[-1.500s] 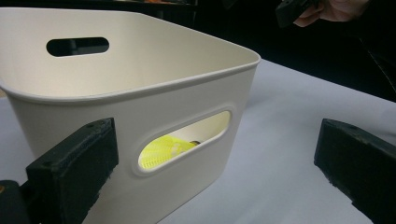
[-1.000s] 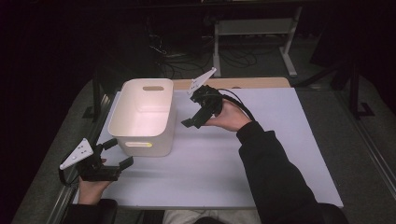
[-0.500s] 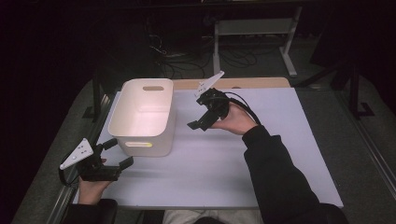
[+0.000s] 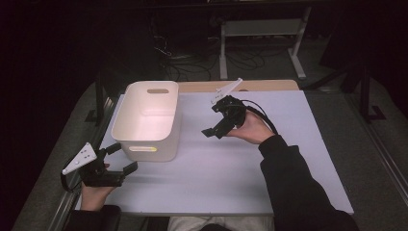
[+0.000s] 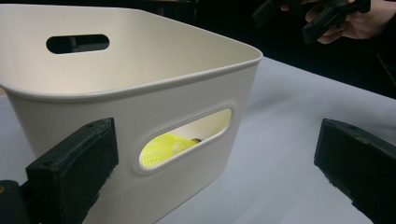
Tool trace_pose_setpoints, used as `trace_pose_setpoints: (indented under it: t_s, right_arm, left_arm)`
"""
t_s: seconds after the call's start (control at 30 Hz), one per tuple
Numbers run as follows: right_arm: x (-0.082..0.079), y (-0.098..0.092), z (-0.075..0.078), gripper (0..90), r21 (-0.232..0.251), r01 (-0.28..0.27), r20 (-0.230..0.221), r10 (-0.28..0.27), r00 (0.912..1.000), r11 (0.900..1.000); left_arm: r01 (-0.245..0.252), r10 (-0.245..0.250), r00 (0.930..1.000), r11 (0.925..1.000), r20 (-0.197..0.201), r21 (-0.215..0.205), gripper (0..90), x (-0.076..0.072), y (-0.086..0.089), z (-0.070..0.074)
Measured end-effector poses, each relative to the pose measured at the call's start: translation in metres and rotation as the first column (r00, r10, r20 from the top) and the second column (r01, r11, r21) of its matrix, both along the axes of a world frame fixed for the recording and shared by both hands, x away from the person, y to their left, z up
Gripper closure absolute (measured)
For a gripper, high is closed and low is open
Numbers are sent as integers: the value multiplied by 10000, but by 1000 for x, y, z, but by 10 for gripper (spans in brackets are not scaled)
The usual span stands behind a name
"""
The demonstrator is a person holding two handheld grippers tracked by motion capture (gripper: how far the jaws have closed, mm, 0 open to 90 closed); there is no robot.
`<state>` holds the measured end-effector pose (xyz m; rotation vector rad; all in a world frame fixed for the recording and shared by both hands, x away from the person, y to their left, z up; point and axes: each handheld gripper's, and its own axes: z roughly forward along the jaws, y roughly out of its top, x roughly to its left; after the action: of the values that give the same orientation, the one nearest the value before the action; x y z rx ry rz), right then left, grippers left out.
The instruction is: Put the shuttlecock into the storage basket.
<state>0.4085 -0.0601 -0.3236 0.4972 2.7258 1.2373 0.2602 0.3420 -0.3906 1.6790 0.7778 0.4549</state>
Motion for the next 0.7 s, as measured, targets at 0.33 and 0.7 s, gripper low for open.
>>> trace_pose_setpoints:
  t_s: [0.33, 0.7]
  right_arm:
    - [-4, -13, -2, 0, 127, 177, -9, -177, 9998, 9998]
    - [-10, -29, -5, 0, 326, 436, -46, -435, 9990, 9985]
  left_arm:
    - [-17, 17, 10000, 10000, 4, 17, 0, 0, 0, 0]
    - [-23, 23, 10000, 10000, 4, 36, 0, 0, 0, 0]
